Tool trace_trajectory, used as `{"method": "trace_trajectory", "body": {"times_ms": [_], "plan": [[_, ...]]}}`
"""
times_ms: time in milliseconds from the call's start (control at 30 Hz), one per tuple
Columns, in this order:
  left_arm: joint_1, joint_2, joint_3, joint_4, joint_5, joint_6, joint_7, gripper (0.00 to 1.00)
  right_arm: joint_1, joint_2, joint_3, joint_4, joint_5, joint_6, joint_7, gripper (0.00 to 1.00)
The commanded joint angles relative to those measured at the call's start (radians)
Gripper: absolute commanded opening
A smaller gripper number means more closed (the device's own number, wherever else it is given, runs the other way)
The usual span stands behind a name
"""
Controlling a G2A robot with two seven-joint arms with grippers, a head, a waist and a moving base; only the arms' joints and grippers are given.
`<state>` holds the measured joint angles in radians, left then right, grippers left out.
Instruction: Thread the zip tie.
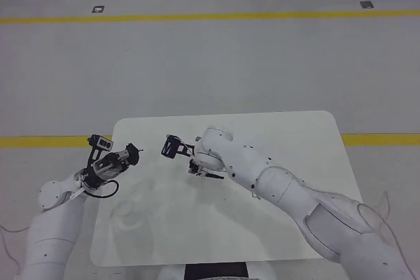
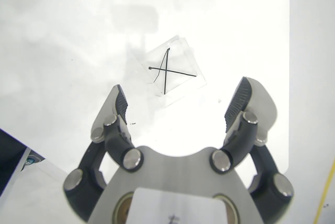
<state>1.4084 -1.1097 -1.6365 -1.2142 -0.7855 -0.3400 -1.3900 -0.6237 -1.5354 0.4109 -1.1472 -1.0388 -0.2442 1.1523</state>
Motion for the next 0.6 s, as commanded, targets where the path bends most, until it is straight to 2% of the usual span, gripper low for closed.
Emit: {"method": "trace_trajectory", "body": {"times_ms": [0,167,467,533,567], "plan": [[0.000,0.000,0.000,0.000,0.000,0.000,0.000,0.00,0.000,0.000,0.000,0.000,0.000,0.000,0.000,1.00],[0.000,0.000,0.000,0.000,0.000,0.000,0.000,0.00,-0.011,-0.005,-0.007,0.051,-0.039,-0.021,-0.039,1.00],[0.000,0.000,0.000,0.000,0.000,0.000,0.000,0.00,0.017,-0.063,-0.038,0.183,-0.063,-0.026,-0.093,1.00],[0.000,0.000,0.000,0.000,0.000,0.000,0.000,0.00,0.023,-0.077,-0.046,0.215,-0.067,-0.033,-0.095,0.73],[0.000,0.000,0.000,0.000,0.000,0.000,0.000,0.00,0.025,-0.083,-0.049,0.228,-0.069,-0.037,-0.094,0.70]]}}
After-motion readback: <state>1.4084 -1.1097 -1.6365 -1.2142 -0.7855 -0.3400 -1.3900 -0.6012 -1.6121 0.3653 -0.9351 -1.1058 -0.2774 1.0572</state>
